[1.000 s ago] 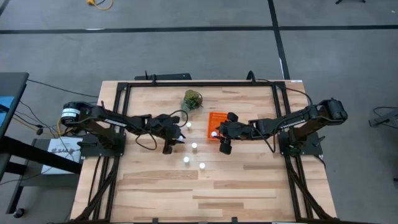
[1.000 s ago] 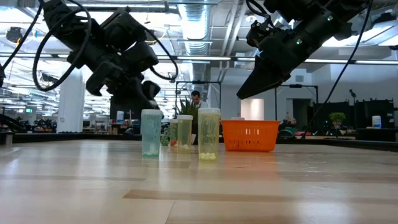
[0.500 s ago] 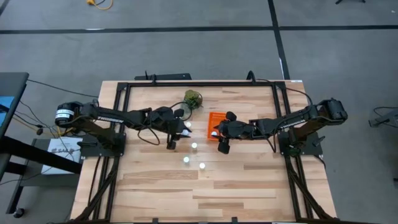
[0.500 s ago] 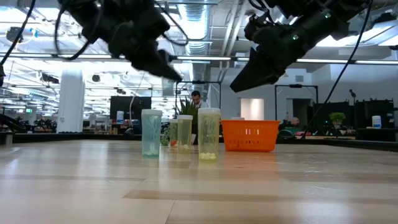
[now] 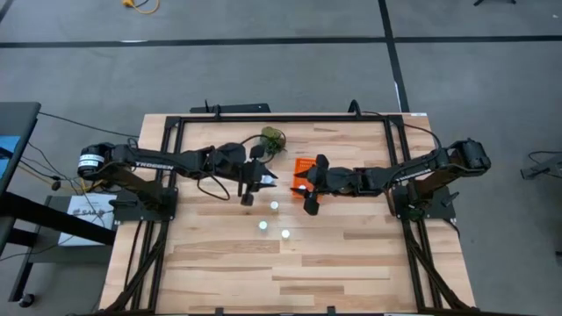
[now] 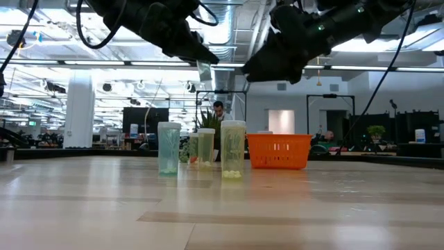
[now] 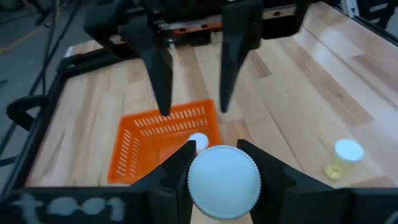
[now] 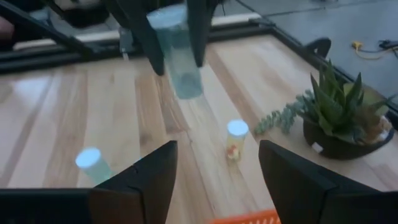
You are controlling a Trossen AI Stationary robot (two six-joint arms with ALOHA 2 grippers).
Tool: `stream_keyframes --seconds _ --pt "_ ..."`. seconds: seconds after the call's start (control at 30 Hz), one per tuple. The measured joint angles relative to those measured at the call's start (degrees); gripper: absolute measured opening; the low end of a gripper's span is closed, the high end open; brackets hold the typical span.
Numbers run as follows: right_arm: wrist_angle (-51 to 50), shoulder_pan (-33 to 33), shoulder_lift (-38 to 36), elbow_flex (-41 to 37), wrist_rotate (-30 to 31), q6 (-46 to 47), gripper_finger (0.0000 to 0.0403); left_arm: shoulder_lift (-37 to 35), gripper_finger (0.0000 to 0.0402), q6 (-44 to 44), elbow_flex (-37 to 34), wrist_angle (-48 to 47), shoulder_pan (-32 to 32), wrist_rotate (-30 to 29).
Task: Pick and place pill bottles into a basket
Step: Put the top blue pill bottle into the basket
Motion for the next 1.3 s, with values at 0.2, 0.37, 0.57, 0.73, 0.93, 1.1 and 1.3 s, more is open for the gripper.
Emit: stream_keyframes --seconds 0.2,0.37,0.57,0.73,0.93,1.1,1.3 --pt "3.5 0.9 0.6 0.0 0.0 -0.3 0.0224 0.0 0.01 -0.1 0.0 0.1 0.0 -1.5" --pt "3.5 0.9 0.6 0.0 0.6 -0.4 0.0224 0.0 0.01 -1.4 0.0 1.4 0.0 -1.5" --pt "3.5 1.1 0.6 0.0 0.9 -0.4 0.0224 0.0 0.01 -4.4 0.0 3.8 0.0 -1.5" --pt "2.7 2.3 0.6 0.6 4.3 -0.5 0.0224 0.0 0.01 -6.7 0.0 3.9 0.0 -1.5" --pt "2.2 2.8 0.6 1.6 4.6 -0.6 0.0228 0.0 0.01 -8.6 0.0 4.2 0.0 -1.5" --pt "1.6 2.8 2.4 2.7 5.3 -0.4 0.0243 0.0 0.01 -9.6 0.0 5.1 0.0 -1.5" --pt "1.4 2.8 5.3 4.1 6.5 -1.6 0.0247 0.0 0.01 -9.6 0.0 5.9 0.0 0.0"
